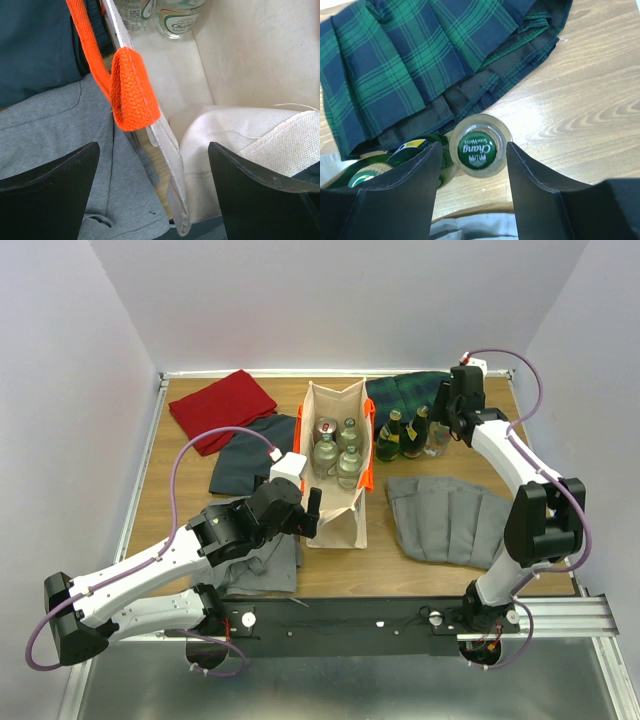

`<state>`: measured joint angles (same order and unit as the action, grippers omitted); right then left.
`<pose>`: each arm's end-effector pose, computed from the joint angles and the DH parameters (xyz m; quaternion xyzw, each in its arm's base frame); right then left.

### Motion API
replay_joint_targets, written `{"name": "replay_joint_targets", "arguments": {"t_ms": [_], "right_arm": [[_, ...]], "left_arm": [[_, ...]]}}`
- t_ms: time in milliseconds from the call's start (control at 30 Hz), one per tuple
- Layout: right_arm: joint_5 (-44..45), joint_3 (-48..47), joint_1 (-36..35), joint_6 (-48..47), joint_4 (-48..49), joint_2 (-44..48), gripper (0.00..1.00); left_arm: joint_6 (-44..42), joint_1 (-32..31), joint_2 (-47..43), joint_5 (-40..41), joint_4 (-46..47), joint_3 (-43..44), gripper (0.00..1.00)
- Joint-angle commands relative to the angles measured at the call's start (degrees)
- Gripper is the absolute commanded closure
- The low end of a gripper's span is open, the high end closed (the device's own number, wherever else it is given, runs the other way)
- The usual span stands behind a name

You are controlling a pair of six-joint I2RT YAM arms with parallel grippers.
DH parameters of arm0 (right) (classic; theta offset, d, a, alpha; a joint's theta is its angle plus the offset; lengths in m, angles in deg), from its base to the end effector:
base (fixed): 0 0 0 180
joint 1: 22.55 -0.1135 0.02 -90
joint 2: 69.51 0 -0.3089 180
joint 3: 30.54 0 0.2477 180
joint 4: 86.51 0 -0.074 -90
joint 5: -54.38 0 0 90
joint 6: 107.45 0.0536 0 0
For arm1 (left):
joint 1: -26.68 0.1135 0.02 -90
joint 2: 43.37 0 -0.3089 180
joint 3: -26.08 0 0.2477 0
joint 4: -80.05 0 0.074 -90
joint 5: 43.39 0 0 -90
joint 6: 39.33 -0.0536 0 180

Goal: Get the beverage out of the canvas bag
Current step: Place the drink at the center of the board, then adjust the drink in the canvas bag.

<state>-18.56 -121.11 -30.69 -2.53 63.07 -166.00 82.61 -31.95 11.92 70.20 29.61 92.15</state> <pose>0.4004 0.0414 0.3207 0.1190 0.8770 -0.0405 0.4638 0.1132 -0.1444 0.3352 0.1199 0.8821 -0.1657 0.4244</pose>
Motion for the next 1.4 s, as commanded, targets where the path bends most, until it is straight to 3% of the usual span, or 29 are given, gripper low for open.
{"name": "replay_joint_targets", "arguments": {"t_ms": [0,333,867,1367], "right_arm": [[1.3,-1.8,0.1,1.0,-2.2,4.7,0.36],[0.9,-3.1,0.1,1.0,-8.2,11.0,0.33],[-15.1,-8.8,0.2,0.6,-15.7,17.6,0.3],[-22.5,-10.7,0.1,-0.2,-19.1,19.0,0.24]], "left_arm": [[-0.5,-0.2,-0.5,0.4,-3.0,0.6,0.01],[-0.8,-0.2,-0.8,-0.7,-1.9,0.2,0.01],[-1.0,-0.2,-1.8,-1.0,-1.0,-0.5,0.01],[-1.4,-0.3,-1.8,-1.6,-0.5,-0.5,0.01]]}}
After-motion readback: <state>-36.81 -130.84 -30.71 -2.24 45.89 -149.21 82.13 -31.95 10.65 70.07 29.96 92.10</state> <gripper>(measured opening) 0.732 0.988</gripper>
